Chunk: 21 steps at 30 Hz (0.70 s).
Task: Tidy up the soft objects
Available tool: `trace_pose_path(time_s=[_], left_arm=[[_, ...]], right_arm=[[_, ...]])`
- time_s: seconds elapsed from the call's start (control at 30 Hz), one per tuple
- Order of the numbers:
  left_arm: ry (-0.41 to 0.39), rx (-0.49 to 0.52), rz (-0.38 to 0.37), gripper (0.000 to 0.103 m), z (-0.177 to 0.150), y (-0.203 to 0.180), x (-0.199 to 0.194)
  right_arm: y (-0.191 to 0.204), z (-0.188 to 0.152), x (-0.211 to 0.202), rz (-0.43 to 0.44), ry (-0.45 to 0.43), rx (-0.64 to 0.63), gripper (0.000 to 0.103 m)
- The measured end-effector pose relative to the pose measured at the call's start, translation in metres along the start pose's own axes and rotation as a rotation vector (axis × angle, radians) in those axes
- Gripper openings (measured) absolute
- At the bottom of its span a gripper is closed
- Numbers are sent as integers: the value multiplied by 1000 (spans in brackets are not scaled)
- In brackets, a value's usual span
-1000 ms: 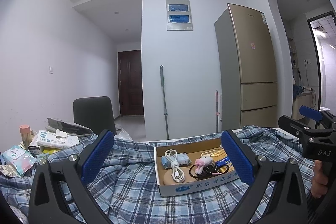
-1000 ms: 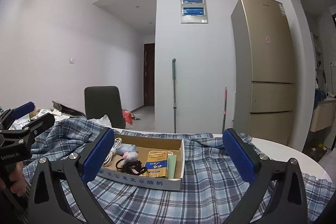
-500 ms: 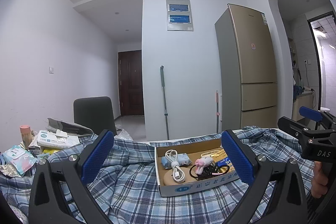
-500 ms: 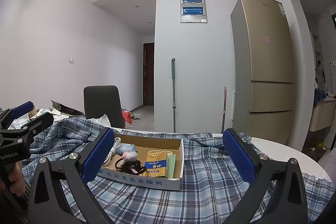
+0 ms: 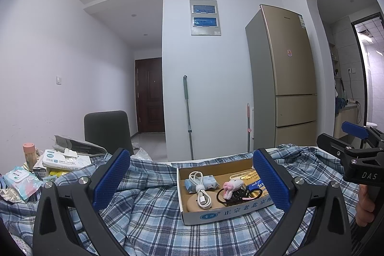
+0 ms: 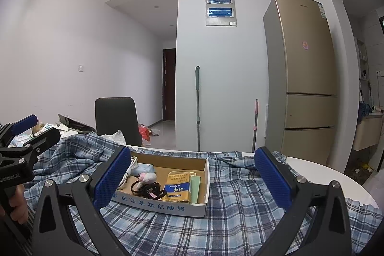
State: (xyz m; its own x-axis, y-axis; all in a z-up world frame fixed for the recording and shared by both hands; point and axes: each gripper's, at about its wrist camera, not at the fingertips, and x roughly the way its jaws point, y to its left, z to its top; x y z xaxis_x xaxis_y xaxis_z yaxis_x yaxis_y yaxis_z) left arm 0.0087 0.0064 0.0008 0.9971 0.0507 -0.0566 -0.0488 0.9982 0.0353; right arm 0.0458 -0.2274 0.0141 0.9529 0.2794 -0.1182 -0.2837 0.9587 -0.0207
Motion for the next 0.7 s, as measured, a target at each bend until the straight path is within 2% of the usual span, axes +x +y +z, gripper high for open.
trace_pose_path(time_s=[0.7], left_arm=[[8,-4,3,103,4,1,-1]], right_arm=[[-2,0,-3,-20,-2,3,103]])
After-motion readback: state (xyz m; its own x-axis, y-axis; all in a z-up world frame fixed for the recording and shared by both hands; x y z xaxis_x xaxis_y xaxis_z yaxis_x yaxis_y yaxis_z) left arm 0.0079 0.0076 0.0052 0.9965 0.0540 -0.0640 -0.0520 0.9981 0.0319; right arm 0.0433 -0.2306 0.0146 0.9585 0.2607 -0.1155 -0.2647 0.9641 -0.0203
